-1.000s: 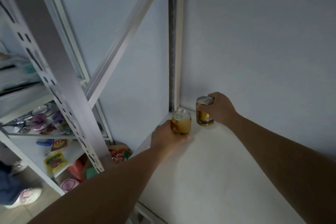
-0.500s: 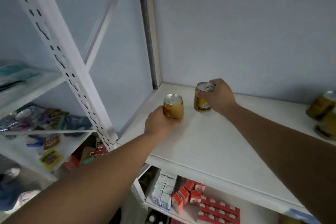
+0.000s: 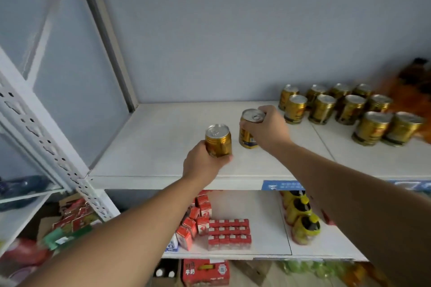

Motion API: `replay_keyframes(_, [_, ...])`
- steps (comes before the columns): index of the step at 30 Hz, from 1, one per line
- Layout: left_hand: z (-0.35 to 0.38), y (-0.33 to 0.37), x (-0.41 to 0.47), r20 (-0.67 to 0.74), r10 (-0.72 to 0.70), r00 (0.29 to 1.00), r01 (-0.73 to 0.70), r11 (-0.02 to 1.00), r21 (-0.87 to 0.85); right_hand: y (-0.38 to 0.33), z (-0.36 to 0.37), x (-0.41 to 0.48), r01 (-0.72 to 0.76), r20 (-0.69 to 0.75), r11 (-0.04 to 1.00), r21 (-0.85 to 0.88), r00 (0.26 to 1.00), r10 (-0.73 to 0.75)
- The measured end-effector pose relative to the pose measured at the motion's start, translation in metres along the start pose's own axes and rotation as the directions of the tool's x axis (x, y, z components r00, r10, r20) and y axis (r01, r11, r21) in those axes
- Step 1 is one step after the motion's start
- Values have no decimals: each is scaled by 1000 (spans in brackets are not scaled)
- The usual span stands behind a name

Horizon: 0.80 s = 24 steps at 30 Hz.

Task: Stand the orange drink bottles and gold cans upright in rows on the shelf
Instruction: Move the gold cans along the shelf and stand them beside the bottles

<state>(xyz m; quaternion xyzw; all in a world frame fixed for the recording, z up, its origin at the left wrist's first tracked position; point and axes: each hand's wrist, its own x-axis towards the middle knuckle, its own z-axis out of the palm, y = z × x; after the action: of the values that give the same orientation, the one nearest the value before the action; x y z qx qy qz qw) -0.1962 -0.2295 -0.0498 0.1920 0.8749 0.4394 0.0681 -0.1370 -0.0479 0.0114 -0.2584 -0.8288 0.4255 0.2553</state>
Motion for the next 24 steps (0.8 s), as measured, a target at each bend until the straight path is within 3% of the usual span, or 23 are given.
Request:
replay_keyframes(13, [172,121,12,138,5,990,-7,1000,13,130,-161,31,-130,-130,991,-25,984,125])
replay_keyframes(24, [226,131,49,116,36,993,-45,996,77,180,-173,72,-165,-98,986,-21,982,163])
